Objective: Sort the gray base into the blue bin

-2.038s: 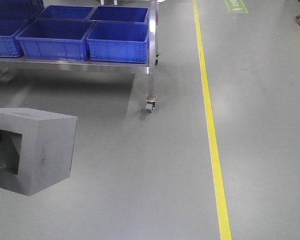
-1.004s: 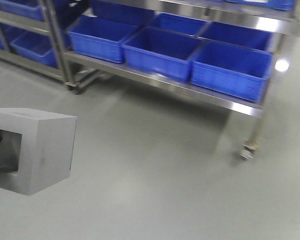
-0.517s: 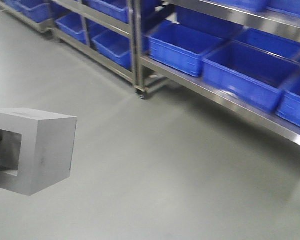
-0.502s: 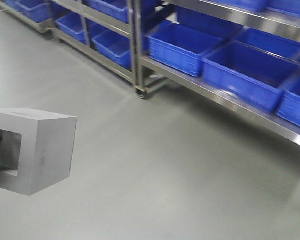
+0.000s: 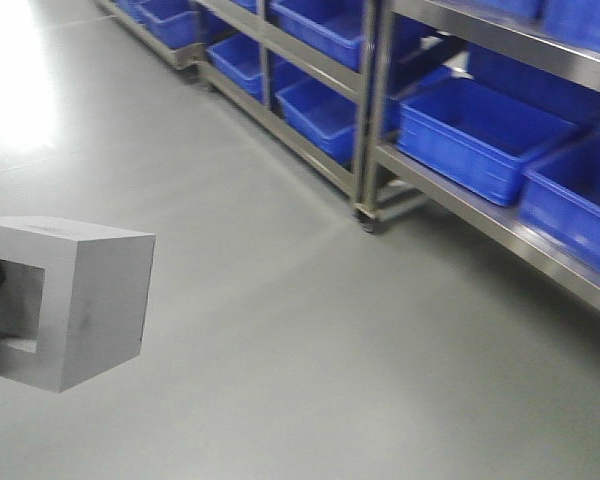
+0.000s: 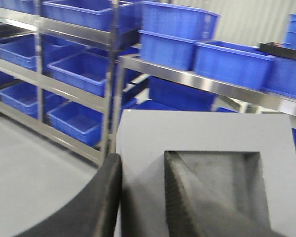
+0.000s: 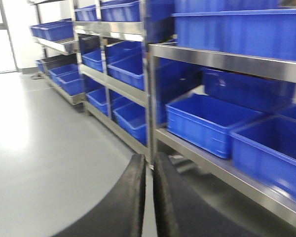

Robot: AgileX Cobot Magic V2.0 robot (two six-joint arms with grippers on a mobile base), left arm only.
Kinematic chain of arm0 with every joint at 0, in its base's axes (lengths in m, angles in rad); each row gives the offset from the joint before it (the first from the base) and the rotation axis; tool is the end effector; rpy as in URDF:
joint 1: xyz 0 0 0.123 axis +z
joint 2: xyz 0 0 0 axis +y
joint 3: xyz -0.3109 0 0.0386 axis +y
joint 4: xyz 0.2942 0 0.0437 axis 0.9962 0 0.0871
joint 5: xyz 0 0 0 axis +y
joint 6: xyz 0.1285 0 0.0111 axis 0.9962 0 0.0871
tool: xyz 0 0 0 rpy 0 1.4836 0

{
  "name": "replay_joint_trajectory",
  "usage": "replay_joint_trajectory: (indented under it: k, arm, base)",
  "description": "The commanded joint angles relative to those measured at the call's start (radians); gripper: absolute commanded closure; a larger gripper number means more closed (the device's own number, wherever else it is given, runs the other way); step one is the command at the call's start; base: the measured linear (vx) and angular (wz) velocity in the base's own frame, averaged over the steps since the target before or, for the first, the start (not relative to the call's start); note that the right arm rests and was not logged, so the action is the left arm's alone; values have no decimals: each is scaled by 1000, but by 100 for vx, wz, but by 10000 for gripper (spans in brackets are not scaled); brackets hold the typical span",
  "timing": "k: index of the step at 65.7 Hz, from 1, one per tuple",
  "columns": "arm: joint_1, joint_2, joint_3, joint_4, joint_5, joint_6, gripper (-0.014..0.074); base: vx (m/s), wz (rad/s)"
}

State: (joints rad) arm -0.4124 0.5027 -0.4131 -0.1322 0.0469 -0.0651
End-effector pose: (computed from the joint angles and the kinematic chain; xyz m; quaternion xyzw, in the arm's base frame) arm 0.1572 -0.0696 0.3174 0.0799 0.7198 -0.2091 0.6572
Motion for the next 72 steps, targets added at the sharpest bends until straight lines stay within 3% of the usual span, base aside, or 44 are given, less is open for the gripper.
replay_joint_trajectory:
  k: [1, 42, 72]
  arm:
    - [-2, -3, -28, -7, -112, -5, 593]
    - [-2, -3, -28, -7, -112, -5, 593]
    - [-2, -3, -28, -7, -112, -5, 593]
  base:
    - [39, 40]
    - [42, 48]
    - [47, 25]
